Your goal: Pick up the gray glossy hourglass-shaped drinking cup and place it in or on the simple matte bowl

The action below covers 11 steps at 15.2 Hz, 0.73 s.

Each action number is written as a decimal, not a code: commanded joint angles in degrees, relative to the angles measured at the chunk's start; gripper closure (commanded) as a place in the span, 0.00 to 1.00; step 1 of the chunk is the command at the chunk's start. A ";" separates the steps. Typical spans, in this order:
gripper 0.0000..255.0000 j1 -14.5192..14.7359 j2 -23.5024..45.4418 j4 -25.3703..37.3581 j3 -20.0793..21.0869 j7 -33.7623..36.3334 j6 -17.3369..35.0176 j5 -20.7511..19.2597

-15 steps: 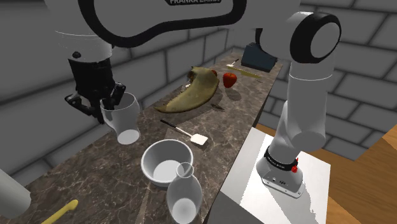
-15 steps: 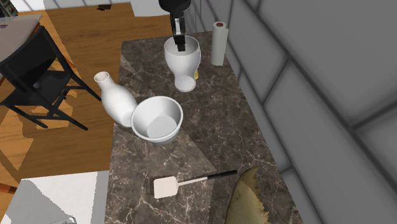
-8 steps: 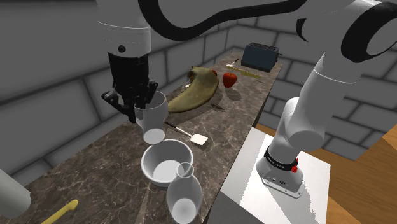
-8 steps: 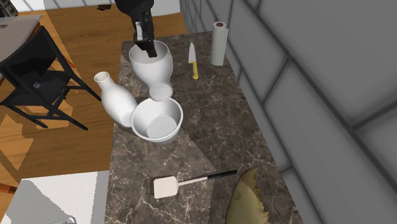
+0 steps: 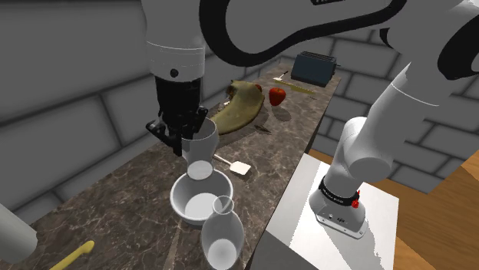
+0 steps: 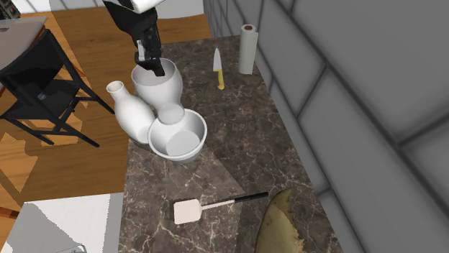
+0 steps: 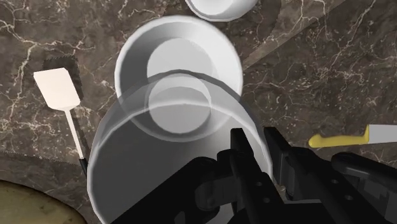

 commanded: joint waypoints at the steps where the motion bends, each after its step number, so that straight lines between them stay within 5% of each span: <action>1: 1.00 0.09 -0.23 -1.86 0.08 -0.10 1.70 0.18; 11: 1.00 0.33 0.46 -8.93 0.65 -0.25 9.39 0.21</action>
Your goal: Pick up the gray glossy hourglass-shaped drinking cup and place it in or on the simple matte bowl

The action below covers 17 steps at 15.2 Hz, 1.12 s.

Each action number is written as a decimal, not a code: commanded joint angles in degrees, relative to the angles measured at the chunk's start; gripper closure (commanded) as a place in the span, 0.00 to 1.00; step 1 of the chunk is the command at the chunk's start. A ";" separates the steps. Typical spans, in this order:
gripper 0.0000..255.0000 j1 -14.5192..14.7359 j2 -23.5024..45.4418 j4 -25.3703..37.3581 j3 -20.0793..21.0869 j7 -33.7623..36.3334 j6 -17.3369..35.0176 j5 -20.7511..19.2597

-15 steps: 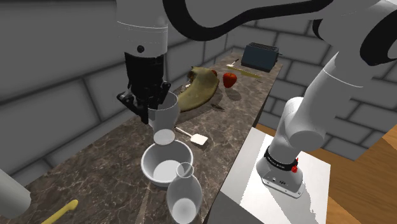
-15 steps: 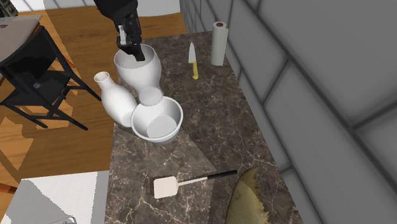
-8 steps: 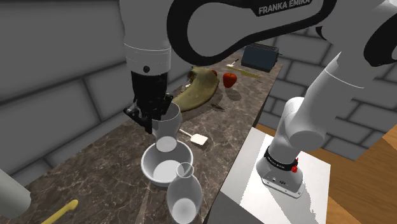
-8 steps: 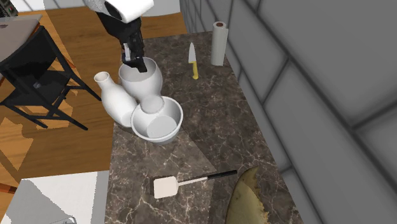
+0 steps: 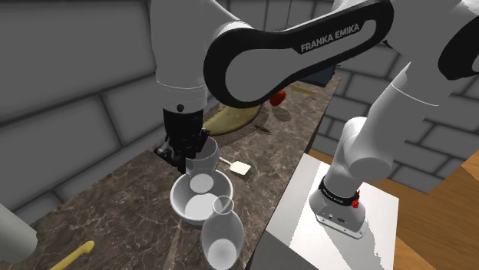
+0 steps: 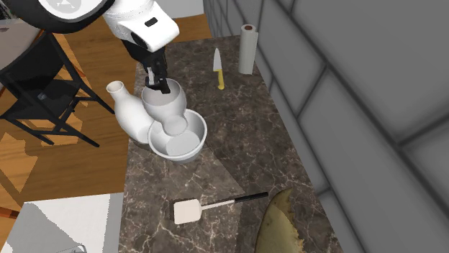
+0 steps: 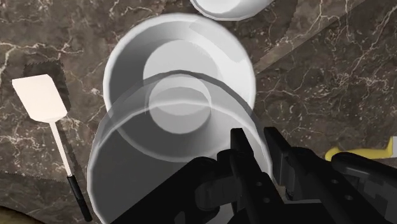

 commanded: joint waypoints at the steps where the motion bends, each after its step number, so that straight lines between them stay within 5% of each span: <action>1: 1.00 0.04 0.46 -1.11 0.20 0.12 1.58 -0.16; 13: 1.00 0.10 1.23 -3.64 0.52 0.24 4.81 -0.38; 14: 0.00 0.11 1.22 -3.64 0.52 0.24 4.81 -0.38; 17: 0.00 0.11 1.22 -3.65 0.52 0.25 4.82 -0.38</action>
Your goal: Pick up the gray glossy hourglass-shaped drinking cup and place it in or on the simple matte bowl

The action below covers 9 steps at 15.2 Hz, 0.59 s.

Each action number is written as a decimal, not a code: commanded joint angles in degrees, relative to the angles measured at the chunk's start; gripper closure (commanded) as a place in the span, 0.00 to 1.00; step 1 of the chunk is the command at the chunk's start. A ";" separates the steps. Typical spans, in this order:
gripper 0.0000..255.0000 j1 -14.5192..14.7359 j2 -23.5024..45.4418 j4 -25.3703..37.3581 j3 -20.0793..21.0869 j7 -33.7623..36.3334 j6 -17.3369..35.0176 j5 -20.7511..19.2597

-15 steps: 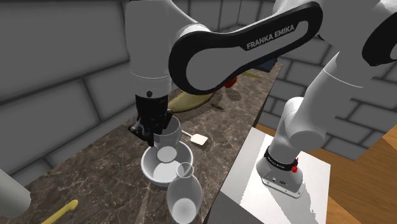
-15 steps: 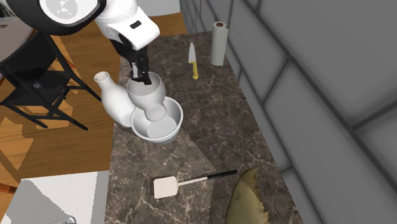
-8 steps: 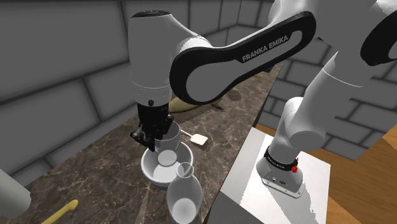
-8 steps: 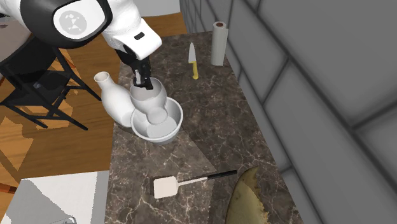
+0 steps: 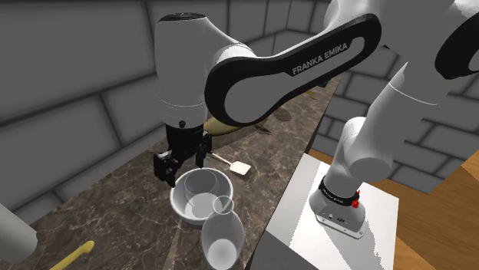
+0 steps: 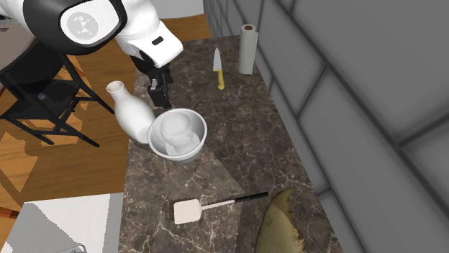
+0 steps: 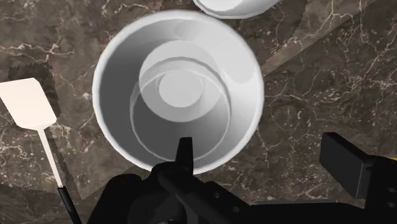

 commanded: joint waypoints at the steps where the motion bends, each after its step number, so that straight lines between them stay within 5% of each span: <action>1: 0.00 0.00 0.00 0.00 0.00 0.00 0.00 0.00; 6: 0.00 -0.21 -2.27 5.21 -1.00 -0.69 -7.29 0.77; 9: 0.00 -0.20 -2.27 5.21 -1.00 -0.69 -7.29 0.77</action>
